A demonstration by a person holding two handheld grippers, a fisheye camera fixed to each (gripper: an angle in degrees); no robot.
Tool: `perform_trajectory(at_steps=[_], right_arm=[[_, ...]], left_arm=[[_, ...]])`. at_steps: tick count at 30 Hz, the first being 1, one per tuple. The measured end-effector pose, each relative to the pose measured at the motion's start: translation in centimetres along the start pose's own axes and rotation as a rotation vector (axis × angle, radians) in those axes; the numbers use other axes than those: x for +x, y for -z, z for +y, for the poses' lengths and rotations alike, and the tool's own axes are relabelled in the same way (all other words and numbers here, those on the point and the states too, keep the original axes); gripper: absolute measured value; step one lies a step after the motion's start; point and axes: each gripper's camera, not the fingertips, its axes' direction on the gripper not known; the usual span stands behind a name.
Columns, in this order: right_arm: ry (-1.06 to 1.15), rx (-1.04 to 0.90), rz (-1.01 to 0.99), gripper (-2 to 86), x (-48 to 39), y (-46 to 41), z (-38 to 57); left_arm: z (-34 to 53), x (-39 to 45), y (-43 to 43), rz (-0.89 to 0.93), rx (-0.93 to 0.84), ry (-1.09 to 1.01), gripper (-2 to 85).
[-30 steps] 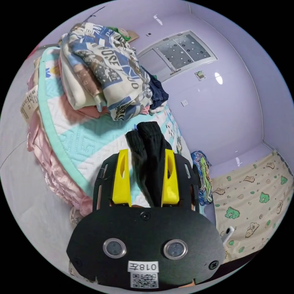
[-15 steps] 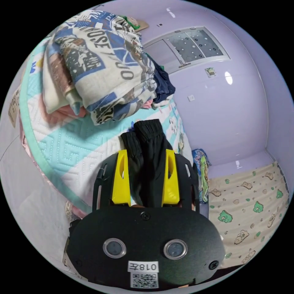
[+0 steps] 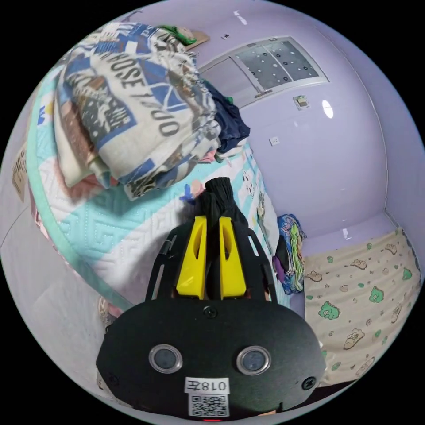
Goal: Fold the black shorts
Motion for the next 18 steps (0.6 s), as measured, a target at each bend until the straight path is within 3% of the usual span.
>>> perform_trajectory(at_steps=[4,10,14,18], right_arm=[[-0.102,0.09,-0.025,1.1,3.6,3.1,1.4],[-0.205,0.181,0.041,0.2,8.9,7.7,5.0],[-0.283,0.226,0.065,-0.1,12.4,10.0,7.3],[-0.369,0.267,0.072,-0.2,15.8,12.1,9.5]], left_arm=[[-0.5,9.0,0.0,0.032,0.05,-0.117,4.7],[7.3,34.3,-2.0,0.201,0.092,-0.789,4.7],[19.9,47.9,-7.5,0.308,-0.034,-1.15,4.8],[35.2,53.4,-17.4,0.229,-0.318,-1.407,5.0]])
